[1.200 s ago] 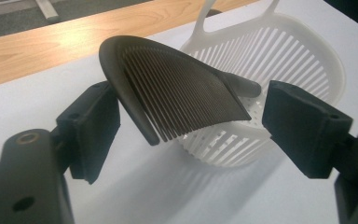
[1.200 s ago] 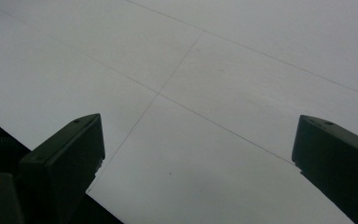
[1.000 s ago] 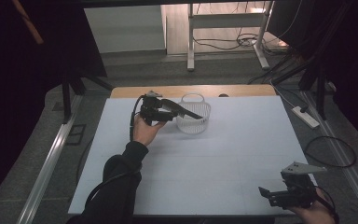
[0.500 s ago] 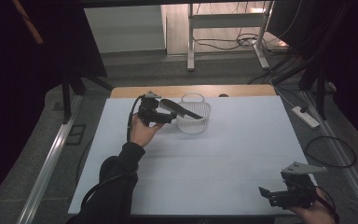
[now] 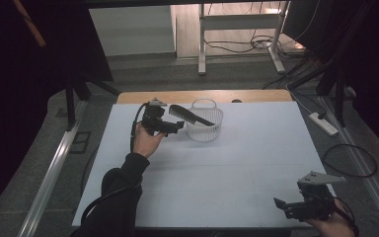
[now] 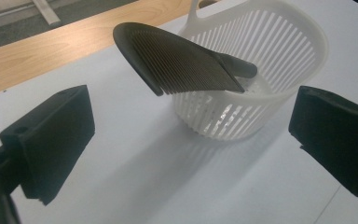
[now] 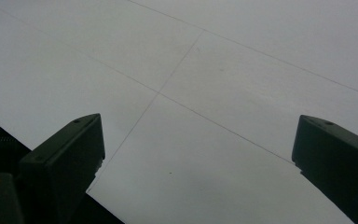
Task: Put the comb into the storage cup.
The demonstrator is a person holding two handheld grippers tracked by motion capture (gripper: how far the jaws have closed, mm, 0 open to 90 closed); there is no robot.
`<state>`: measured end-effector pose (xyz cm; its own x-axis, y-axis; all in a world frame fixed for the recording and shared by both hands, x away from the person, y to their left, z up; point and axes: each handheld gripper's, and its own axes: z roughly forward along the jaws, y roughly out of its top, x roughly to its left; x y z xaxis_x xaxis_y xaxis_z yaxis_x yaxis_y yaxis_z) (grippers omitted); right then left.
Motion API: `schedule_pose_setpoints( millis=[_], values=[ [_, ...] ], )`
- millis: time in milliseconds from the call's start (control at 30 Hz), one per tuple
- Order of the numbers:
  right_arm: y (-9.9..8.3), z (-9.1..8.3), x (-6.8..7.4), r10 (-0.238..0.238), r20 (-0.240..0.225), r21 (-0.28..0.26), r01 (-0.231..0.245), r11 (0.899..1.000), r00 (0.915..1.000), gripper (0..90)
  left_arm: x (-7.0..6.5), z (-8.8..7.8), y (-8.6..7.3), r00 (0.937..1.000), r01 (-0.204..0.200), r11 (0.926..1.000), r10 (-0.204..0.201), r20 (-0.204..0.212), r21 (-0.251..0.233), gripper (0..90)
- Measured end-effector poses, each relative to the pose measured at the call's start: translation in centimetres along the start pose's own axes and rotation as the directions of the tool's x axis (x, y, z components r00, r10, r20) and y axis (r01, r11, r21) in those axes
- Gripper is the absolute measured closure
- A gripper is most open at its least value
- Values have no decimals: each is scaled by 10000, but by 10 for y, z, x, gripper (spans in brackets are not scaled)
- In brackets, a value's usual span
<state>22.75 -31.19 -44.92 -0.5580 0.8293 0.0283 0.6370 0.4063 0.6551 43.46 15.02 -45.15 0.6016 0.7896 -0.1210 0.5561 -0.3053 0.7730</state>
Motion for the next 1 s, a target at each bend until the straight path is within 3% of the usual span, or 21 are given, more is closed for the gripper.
schedule_pose_setpoints(
  millis=[400, 633, 1000],
  values=[
    [0, 0, 0, -32, 5, 5, 32, 10000, 10000, 29, -5, -4, -11, 9973, -639, 9979, 640, -366, 28, 0],
    [0, 0, 0, -54, 1, -7, 54, 10000, 10000, 29, -5, -5, -15, 9983, -507, 9987, 504, -309, -99, 0],
    [0, -1, 1, -83, -12, -54, 83, 10000, 10000, 22, -6, -3, -20, 9988, -485, 9985, 486, -24, 264, 0]
  ],
)
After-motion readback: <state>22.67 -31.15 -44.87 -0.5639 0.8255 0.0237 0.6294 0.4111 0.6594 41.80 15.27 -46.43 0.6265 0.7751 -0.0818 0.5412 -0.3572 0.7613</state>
